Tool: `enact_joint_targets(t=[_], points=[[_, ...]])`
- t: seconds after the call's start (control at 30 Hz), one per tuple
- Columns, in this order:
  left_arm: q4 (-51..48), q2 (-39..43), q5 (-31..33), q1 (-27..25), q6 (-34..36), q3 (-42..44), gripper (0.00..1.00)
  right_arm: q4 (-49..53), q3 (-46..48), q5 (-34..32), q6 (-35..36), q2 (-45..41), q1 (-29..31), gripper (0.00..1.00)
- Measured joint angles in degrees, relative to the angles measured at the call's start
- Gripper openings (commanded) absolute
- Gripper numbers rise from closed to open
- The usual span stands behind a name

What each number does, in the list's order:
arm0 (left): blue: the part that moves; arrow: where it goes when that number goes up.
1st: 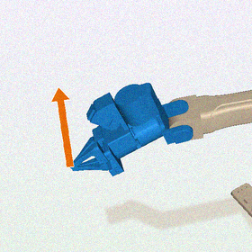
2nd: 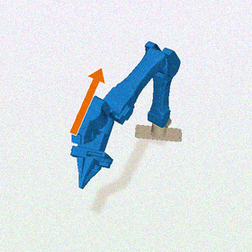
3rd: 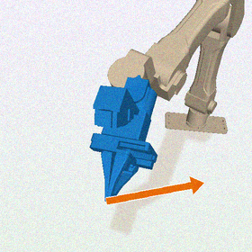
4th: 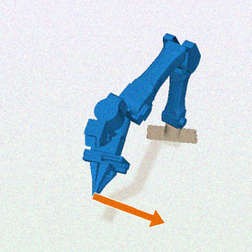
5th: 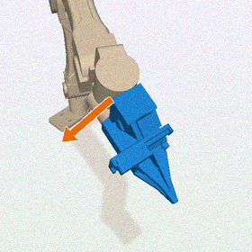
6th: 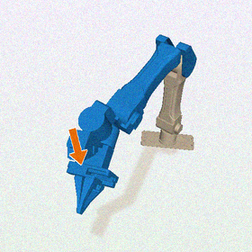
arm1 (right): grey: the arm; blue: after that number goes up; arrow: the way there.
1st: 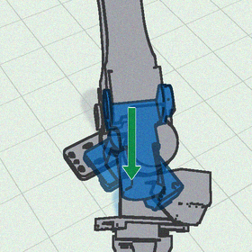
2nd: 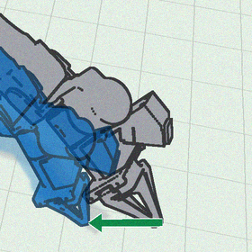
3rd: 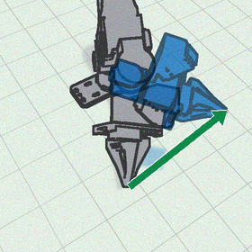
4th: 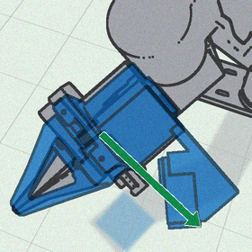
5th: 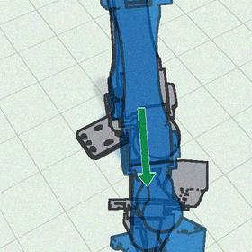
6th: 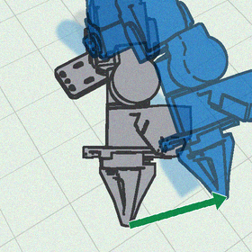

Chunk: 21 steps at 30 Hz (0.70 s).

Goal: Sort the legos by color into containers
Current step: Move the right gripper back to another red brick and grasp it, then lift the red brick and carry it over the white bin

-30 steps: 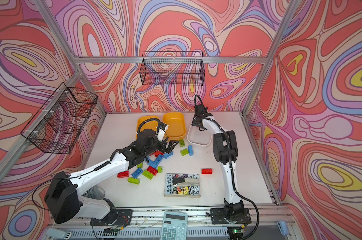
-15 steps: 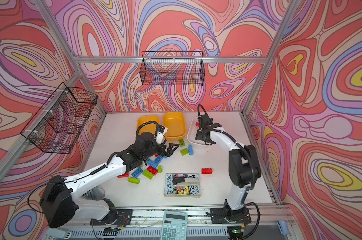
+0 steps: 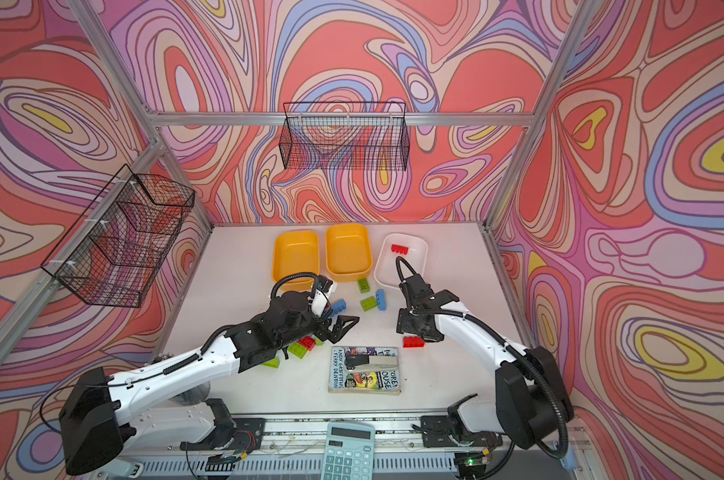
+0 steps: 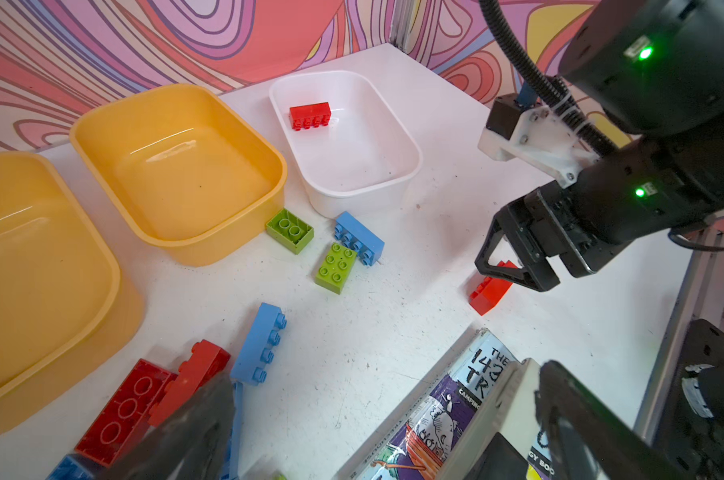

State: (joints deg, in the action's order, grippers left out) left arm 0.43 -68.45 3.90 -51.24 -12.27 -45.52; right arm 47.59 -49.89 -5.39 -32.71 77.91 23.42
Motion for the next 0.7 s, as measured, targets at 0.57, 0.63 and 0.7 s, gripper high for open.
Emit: enact_joint_targets(t=[0.57,0.63,0.7], points=[[-1.9,0.9,4.7,-2.8,-1.9,0.3,1.00,-4.6,2.5,3.4,2.0,4.7,0.8,0.85],[-1.9,0.9,4.8,-2.8,-1.9,0.3,1.00,-5.0,2.9,3.4,2.0,4.8,0.8,0.85],[-1.9,0.9,4.8,-2.8,-1.9,0.3,1.00,-5.2,3.4,3.4,2.0,5.0,0.8,0.84]])
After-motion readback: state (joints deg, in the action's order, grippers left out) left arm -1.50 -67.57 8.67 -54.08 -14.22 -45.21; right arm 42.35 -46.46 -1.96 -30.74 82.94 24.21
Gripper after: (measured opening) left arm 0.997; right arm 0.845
